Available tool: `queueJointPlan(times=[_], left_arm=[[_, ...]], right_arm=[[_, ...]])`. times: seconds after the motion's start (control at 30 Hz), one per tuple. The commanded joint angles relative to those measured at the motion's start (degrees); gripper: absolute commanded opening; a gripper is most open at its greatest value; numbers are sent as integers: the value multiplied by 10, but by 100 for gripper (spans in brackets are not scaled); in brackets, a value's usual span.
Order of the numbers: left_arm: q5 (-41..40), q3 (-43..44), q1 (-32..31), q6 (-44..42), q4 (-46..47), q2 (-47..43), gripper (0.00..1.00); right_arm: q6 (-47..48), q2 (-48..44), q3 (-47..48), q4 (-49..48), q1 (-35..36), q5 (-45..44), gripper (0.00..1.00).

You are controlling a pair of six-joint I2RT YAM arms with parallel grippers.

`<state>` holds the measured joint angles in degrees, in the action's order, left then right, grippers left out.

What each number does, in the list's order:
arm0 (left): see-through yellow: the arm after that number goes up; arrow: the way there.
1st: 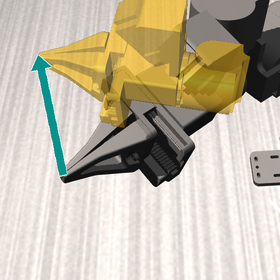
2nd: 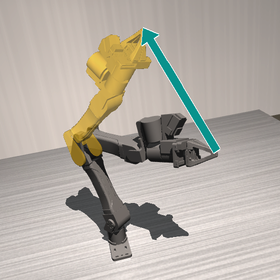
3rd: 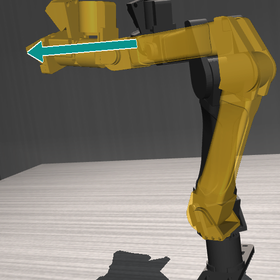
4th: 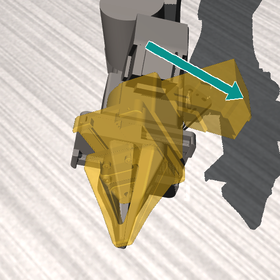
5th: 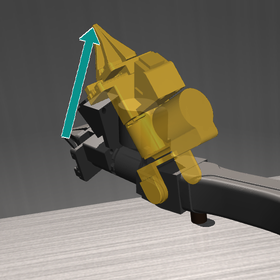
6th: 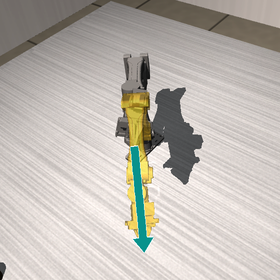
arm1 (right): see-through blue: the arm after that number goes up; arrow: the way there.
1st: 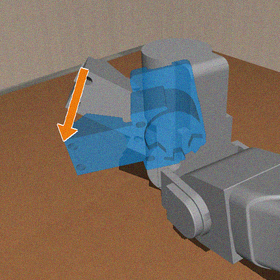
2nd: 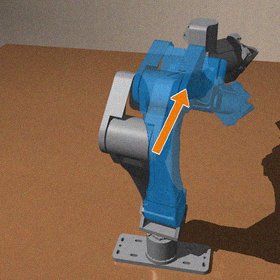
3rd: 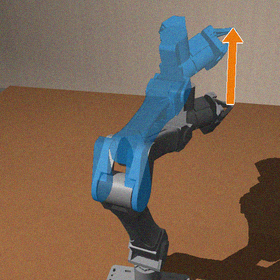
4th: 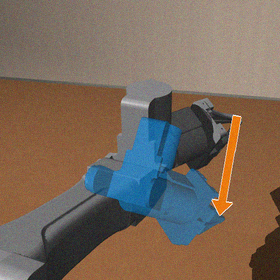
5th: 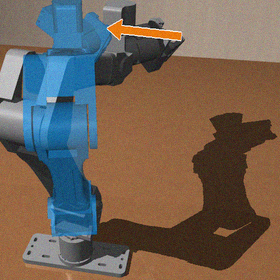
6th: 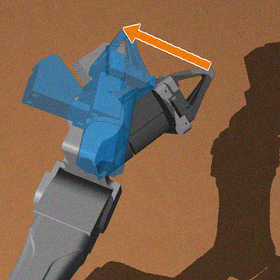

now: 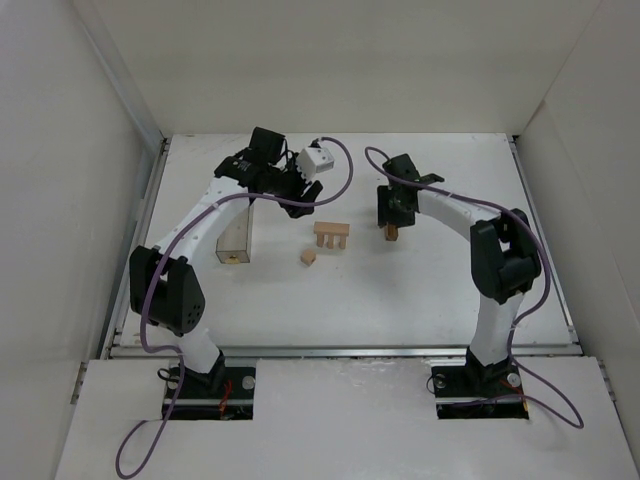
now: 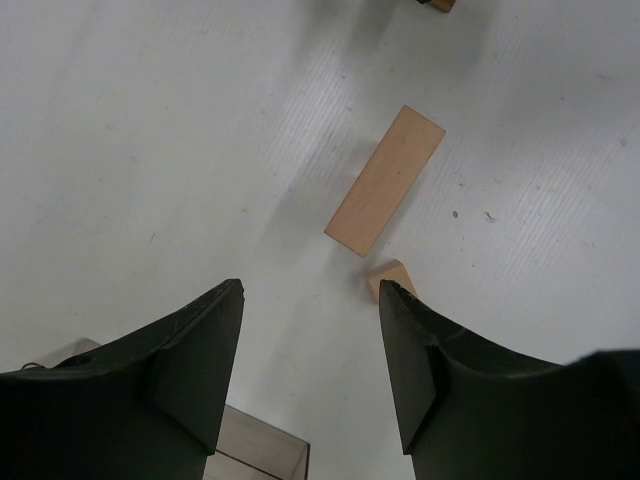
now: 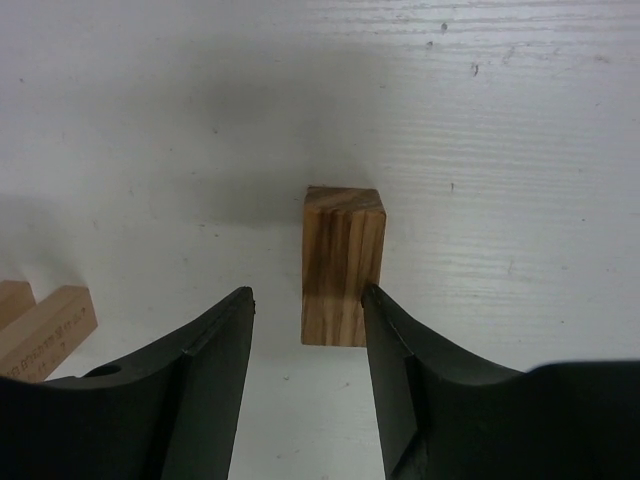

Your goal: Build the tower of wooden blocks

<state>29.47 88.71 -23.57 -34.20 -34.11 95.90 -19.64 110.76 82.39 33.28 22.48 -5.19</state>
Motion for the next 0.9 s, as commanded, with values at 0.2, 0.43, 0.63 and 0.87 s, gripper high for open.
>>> queueJointPlan(times=[0.2,0.43,0.63,0.87], left_arm=[[9,-6,5,16,24,-40,54],[9,-6,5,16,24,-34,54],[15,-6,5,16,24,-34,54],[15,-6,5,11,24,-34,54]], right_arm=[[-8,6,10,44,5,-62,54],[-3,-6,16,50,16,-95,54],[2,5,16,56,16,-102,54],[29,22,34,28,16,-73,54]])
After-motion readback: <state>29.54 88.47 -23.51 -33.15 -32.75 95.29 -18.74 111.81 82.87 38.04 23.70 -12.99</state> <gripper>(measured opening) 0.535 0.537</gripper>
